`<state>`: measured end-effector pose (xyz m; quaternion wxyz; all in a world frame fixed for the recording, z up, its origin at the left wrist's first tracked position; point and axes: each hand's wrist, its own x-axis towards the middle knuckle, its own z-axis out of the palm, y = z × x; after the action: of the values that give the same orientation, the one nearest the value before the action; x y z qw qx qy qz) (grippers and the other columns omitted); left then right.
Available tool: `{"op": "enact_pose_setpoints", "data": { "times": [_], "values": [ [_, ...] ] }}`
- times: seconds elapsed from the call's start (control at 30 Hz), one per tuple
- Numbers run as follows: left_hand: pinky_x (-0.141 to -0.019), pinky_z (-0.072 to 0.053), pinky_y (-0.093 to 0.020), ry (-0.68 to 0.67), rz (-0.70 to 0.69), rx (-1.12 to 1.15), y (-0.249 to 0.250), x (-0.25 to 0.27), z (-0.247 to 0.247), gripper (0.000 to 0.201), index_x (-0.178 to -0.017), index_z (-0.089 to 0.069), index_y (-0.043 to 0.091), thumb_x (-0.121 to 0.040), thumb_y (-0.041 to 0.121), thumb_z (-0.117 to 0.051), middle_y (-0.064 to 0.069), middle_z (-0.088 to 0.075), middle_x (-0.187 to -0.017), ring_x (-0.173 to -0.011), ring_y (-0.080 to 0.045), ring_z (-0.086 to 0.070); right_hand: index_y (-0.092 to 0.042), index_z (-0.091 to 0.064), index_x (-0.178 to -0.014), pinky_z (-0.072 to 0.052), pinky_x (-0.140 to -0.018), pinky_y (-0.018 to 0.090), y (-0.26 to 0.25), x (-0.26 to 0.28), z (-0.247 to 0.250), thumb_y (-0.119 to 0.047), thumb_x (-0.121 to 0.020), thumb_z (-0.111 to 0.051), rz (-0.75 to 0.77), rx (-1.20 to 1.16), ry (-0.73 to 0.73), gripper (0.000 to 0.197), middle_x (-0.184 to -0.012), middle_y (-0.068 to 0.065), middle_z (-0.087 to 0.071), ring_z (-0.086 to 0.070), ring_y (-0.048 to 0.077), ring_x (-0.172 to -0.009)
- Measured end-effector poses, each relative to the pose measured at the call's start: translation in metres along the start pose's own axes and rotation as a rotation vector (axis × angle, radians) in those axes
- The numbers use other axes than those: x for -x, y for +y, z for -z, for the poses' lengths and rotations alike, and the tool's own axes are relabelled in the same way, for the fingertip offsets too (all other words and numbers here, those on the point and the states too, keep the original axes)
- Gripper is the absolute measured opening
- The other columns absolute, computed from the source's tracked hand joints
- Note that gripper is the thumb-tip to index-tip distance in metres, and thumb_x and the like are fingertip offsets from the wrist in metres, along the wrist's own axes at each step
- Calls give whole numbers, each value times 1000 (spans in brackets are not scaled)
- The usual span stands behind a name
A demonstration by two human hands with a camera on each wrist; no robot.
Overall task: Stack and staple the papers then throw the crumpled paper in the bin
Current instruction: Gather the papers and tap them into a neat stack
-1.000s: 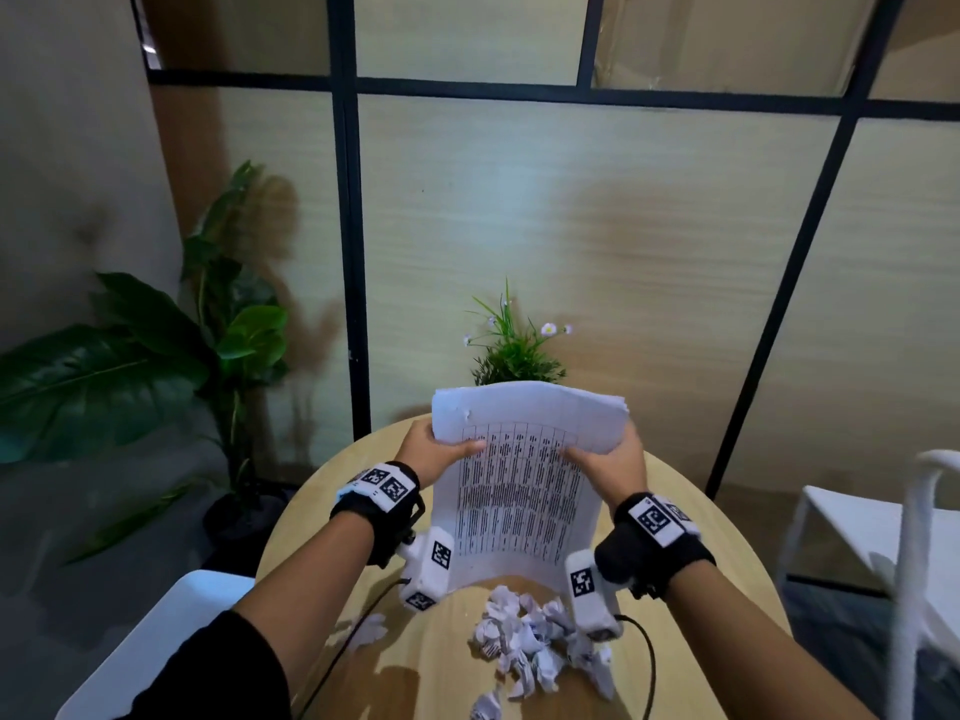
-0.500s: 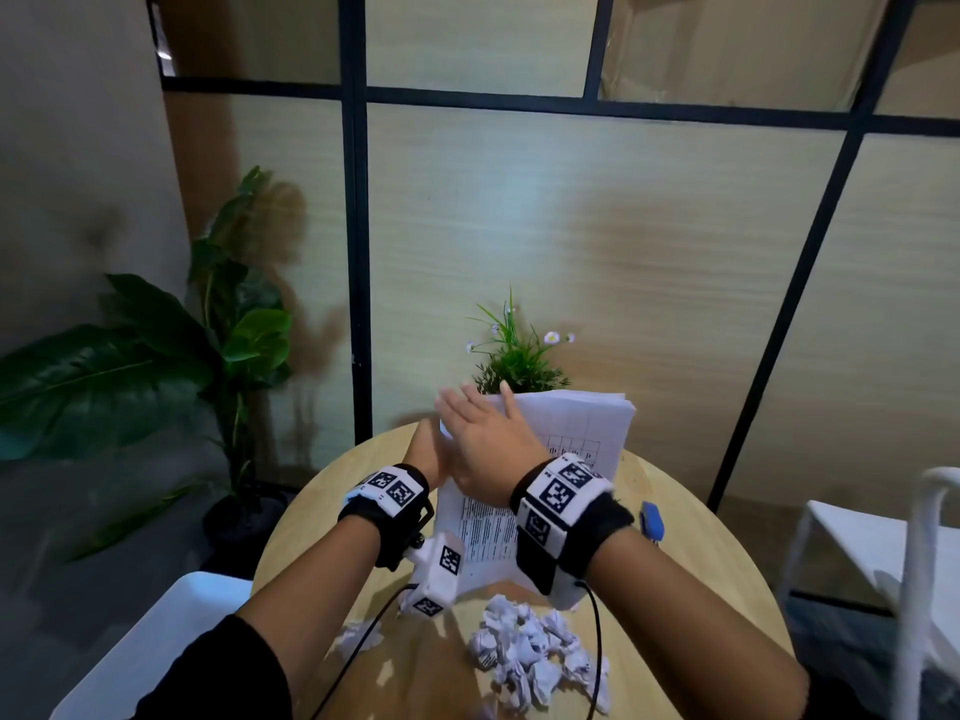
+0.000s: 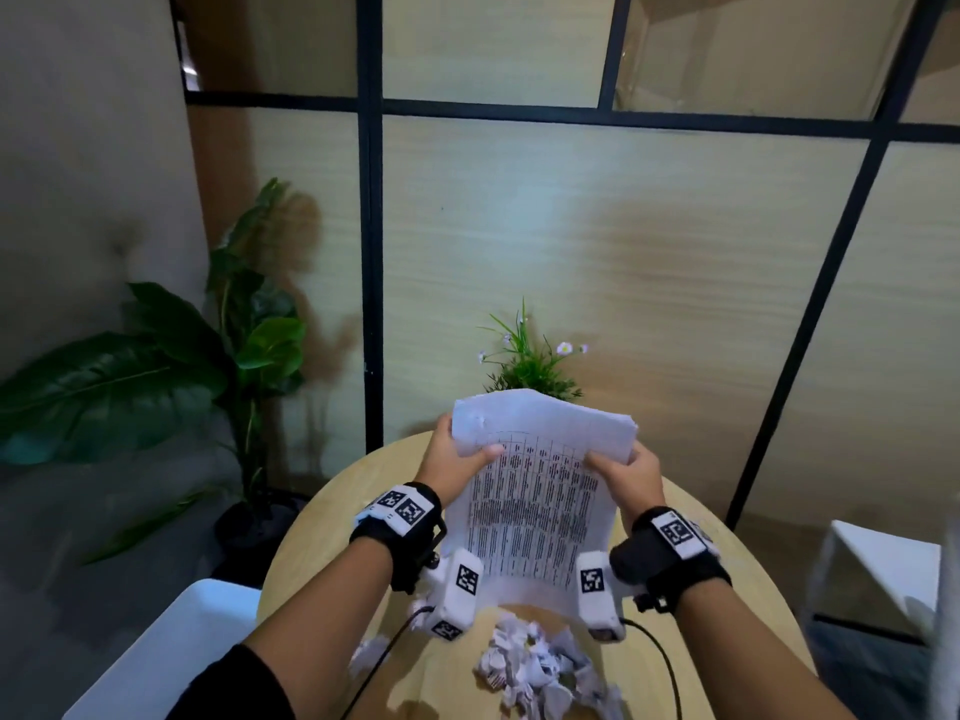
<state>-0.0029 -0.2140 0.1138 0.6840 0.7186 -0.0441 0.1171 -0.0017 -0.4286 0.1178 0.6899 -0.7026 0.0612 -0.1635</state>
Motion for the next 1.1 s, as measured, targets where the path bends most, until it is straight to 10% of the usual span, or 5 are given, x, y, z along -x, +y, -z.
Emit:
{"op": "enact_pose_setpoints", "data": {
  "times": [0.23, 0.4, 0.53, 0.9, 1.1],
  "values": [
    [-77, -45, -37, -92, 43, -104, -6, -8, 1, 37, -106, -32, 17, -86, -11, -47, -13, -50, -98, -87, -21, -51, -4, -57, -101, -51, -50, 12, 2, 2, 5, 12, -77, -62, -11, 50, -54, 30, -86, 8, -63, -58, 12, -67],
    [-69, -48, -13, -79, -54, -38, 9, -4, -1, 33, -112, -32, 12, -89, -11, -40, 0, -52, -94, -80, -8, -53, -5, -58, -97, -53, -54, 11, -12, 9, 6, 13, -78, -61, 91, -61, -25, 26, -85, 6, -63, -59, 12, -69],
    [-88, -45, -37, -2, -22, -3, -1, 2, 0, 32, -110, -33, 11, -88, -10, -43, -5, -55, -96, -94, -22, -55, -15, -58, -82, -54, -62, 23, -1, 18, 13, 14, -76, -61, 47, -100, -2, 30, -83, 6, -64, -60, 20, -73],
    [-77, -44, -25, -27, 50, 70, -13, 15, -6, 33, -111, -32, 11, -89, -14, -34, 1, -54, -93, -88, -15, -54, -6, -58, -101, -49, -78, 34, 14, 24, 8, 9, -77, -63, -28, 8, -27, 28, -99, 15, -65, -61, 28, -90],
    [-90, -37, -31, -17, 128, 78, -32, 19, -6, 32, -114, -33, 11, -91, -11, -34, -3, -55, -104, -107, -23, -51, -5, -60, -98, -52, -82, 41, 25, 23, 4, 7, -78, -64, -41, 67, -4, 24, -97, 16, -65, -63, 32, -91]
  ]
}}
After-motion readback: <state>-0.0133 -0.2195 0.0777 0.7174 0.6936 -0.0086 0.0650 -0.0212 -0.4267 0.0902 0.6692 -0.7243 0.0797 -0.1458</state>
